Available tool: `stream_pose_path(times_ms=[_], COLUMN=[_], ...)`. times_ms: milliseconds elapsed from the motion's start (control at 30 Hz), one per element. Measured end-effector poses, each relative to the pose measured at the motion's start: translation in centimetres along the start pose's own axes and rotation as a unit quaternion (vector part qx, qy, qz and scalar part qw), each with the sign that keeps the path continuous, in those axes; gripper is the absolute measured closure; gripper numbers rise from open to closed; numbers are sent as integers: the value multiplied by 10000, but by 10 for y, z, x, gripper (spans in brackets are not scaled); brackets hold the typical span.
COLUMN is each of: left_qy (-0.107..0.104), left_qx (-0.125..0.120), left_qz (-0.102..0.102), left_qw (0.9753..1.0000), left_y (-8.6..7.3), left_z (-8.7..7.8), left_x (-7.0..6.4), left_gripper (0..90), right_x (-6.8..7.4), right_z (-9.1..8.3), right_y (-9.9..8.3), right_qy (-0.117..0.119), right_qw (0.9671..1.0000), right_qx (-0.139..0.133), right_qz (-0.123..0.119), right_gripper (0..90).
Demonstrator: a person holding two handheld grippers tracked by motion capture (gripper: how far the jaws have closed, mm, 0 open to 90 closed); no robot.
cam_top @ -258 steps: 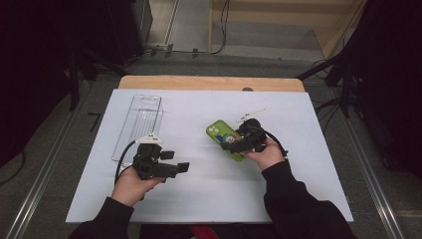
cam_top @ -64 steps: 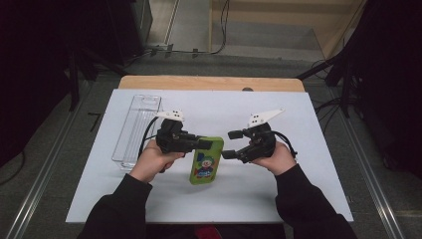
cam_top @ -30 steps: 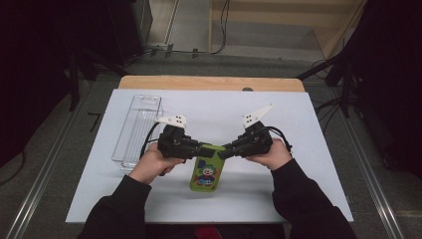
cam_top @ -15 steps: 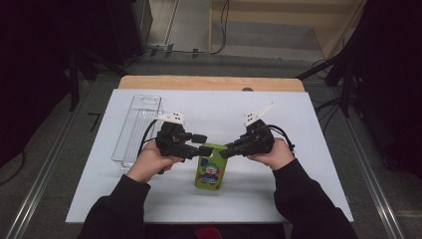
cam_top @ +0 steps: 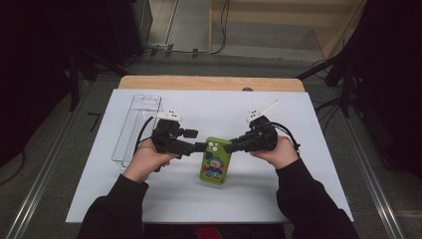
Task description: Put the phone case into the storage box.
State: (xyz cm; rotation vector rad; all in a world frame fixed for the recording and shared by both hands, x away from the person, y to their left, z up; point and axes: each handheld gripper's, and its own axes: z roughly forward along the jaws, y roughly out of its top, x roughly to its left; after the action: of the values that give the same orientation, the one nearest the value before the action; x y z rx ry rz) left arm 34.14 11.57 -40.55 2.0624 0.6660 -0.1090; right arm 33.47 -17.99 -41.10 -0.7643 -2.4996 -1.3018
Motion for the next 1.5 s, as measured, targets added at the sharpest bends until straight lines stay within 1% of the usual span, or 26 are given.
stream_pose_path(times_ms=[33, 133, 233, 300, 367, 467, 533, 600, 700, 767, 833, 867, 933, 967, 1033, 1067, 1100, 1167, 1267, 1300, 1333, 1367, 1400, 1433, 1500], left_qy=[34, 136, 286, 324, 344, 417, 462, 554, 577, 594, 621, 629, 600, 635, 668, 672, 705, 752, 723, 701, 708, 702, 673, 661, 729], left_qx=[0, -31, -79, -149, -215, -248, -258, -314, -286, -249, -250, -259, -238, -242, -251, -260, -280, -273, -327, -367, -394, -404, -372, -332, -309], left_qz=[-7, -45, -28, -72, -104, -85, -85, -40, -65, -79, -92, -110, -80, -78, -76, -83, -90, -94, -163, -198, -203, -196, -211, -230, -221], left_qw=[10000, 9999, 9996, 9993, 9991, 9988, 9986, 9980, 9979, 9979, 9977, 9976, 9979, 9977, 9974, 9974, 9971, 9968, 9967, 9967, 9965, 9965, 9968, 9970, 9966], left_y=[0, -1, -2, -2, -2, -1, -1, -2, -1, -1, -1, 0, 0, 0, 0, 1, 1, 1, 1, 1, 1, 2, 2, 2, 2], left_z=[0, 1, 1, 1, 1, 2, 3, 5, 7, 8, 9, 9, 11, 12, 13, 14, 15, 16, 18, 18, 19, 20, 21, 22, 24], left_x=[0, 1, 2, 3, 3, 3, 3, 2, 2, 2, 1, 1, 0, 0, -1, -1, -1, 0, 1, 1, 1, 2, 2, 2, 2], left_gripper=[294, 294, 294, 294, 294, 294, 294, 294, 294, 294, 294, 293, 294, 294, 293, 286, 265, 254, 201, 158, 108, 74, 0, 0, 0], right_x=[0, 1, 1, 1, 1, 2, 4, 5, 4, 3, 3, 3, 4, 4, 5, 5, 5, 6, 5, 5, 4, 4, 3, 3, 1], right_z=[0, 0, -1, -2, -3, -5, -5, -5, -4, -4, -4, -4, -3, -2, 0, 1, 2, 3, 4, 4, 5, 5, 5, 6, 6], right_y=[0, 1, 1, 1, 1, 1, 1, 2, 3, 4, 6, 7, 10, 12, 15, 17, 18, 21, 26, 27, 28, 29, 30, 31, 32], right_qy=[-29, -128, -264, -364, -497, -672, -818, -979, -1084, -1207, -1316, -1337, -1389, -1411, -1381, -1367, -1359, -1447, -1558, -1582, -1600, -1623, -1650, -1664, -1645], right_qw=[10000, 9999, 9995, 9989, 9978, 9959, 9944, 9926, 9903, 9875, 9852, 9847, 9834, 9834, 9840, 9836, 9837, 9823, 9804, 9798, 9797, 9789, 9787, 9781, 9784], right_qx=[19, 26, 15, -19, -48, -103, -137, -162, -192, -203, -240, -254, -266, -260, -232, -201, -215, -185, -207, -204, -223, -201, -215, -214, -223], right_qz=[38, 35, 168, 306, 432, 597, 661, 703, 853, 992, 1070, 1089, 1135, 1111, 1102, 1160, 1156, 1178, 1189, 1210, 1191, 1222, 1205, 1230, 1230], right_gripper=[747, 746, 747, 747, 747, 747, 746, 747, 746, 747, 746, 747, 746, 746, 746, 746, 746, 746, 746, 747, 747, 746, 747, 747, 747])
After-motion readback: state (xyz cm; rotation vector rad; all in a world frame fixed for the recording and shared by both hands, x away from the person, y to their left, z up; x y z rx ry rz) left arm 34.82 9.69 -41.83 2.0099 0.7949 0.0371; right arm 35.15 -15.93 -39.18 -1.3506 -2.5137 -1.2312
